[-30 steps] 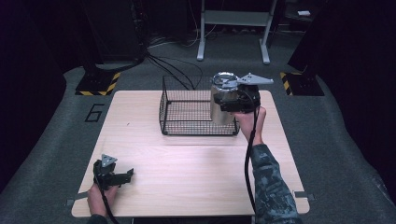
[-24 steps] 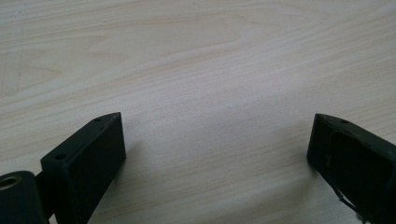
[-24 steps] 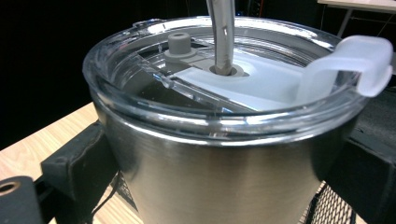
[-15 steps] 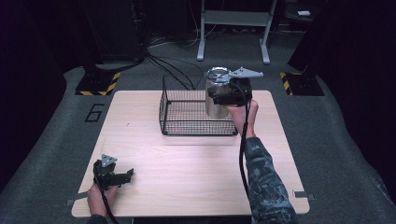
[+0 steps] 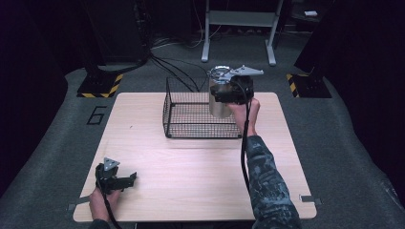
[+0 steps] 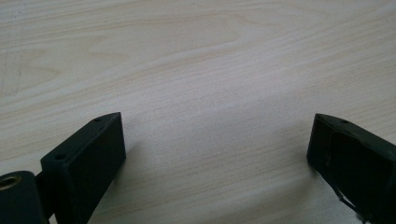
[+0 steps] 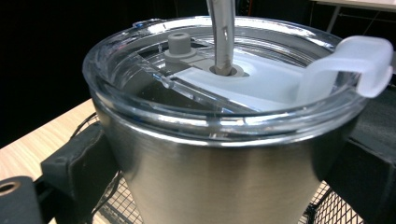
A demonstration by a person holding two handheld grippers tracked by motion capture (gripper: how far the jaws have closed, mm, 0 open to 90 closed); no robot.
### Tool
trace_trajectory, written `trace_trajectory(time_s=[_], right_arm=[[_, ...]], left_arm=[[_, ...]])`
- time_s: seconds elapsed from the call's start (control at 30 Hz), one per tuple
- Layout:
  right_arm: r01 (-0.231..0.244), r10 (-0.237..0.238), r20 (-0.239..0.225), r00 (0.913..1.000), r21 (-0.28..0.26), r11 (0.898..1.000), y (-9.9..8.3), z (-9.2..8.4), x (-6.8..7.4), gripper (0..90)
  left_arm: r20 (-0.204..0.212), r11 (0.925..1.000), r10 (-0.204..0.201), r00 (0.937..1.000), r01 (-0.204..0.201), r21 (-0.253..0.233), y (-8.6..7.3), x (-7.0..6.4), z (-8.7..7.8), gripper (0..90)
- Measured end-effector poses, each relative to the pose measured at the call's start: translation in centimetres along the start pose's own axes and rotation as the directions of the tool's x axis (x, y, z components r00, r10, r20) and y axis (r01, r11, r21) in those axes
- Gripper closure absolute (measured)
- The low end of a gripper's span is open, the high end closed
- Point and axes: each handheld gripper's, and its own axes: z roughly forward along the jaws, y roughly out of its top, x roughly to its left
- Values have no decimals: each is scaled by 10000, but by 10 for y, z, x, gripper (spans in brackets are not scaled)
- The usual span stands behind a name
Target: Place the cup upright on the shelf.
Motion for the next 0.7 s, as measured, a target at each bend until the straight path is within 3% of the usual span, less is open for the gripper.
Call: trace_trajectory(time_s=[0.6,0.7], right_arm=[[-299,289,383,9988,273,9992,-1,29,-3,35],[-156,144,411,9991,298,9994,-1,32,-4,35]], left_arm=[[41,9999,83,10000,-83,127,0,1,-1,44],[38,9999,77,10000,-78,123,0,1,-1,44]])
